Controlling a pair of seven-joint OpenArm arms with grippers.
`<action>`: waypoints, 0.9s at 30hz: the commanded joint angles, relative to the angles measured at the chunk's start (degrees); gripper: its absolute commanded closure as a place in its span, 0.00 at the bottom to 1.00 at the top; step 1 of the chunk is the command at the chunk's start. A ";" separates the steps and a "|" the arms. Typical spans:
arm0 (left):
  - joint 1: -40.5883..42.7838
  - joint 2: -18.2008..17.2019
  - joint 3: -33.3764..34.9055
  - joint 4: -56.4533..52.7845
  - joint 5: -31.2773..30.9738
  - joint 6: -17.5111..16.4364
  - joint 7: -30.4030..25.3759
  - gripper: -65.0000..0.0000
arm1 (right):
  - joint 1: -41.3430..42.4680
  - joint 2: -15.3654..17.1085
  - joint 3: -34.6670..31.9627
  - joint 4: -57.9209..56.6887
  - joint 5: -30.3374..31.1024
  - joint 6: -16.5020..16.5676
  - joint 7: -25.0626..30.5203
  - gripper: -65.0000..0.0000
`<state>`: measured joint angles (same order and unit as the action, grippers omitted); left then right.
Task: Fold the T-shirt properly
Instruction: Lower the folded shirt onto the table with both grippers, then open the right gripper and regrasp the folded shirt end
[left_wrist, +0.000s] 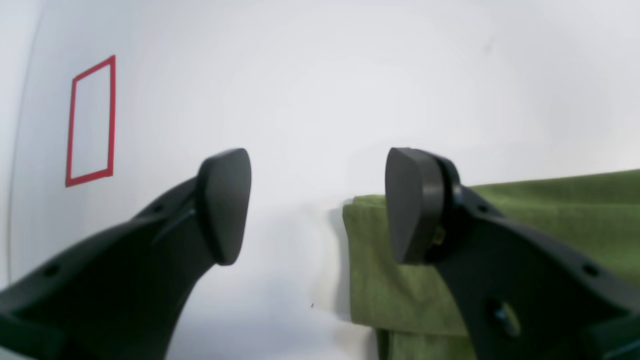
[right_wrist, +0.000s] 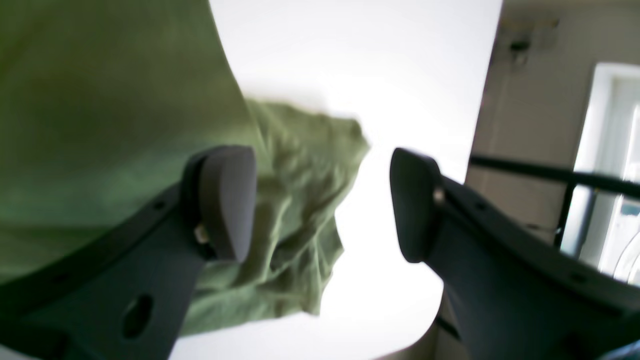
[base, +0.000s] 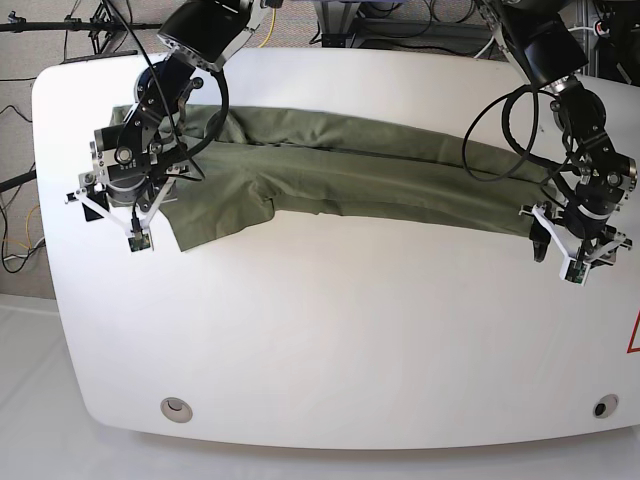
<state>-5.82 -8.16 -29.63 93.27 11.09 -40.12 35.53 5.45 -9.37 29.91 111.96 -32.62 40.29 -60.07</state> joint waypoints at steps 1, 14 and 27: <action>-1.08 -0.85 -0.04 1.19 -0.50 0.12 -1.02 0.39 | 2.59 0.37 -1.56 0.79 0.31 -0.29 0.51 0.38; -0.55 -0.85 -0.04 1.10 -0.50 0.12 -1.02 0.39 | 11.29 0.37 -2.53 -12.75 9.10 -0.29 0.43 0.38; -0.55 -1.99 -0.13 0.84 -0.41 0.12 -1.02 0.39 | 15.34 2.46 -0.24 -24.18 13.94 -0.29 2.27 0.38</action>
<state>-5.41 -9.39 -29.71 93.21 11.11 -40.12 35.73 19.14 -7.73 29.69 87.81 -19.35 40.25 -59.75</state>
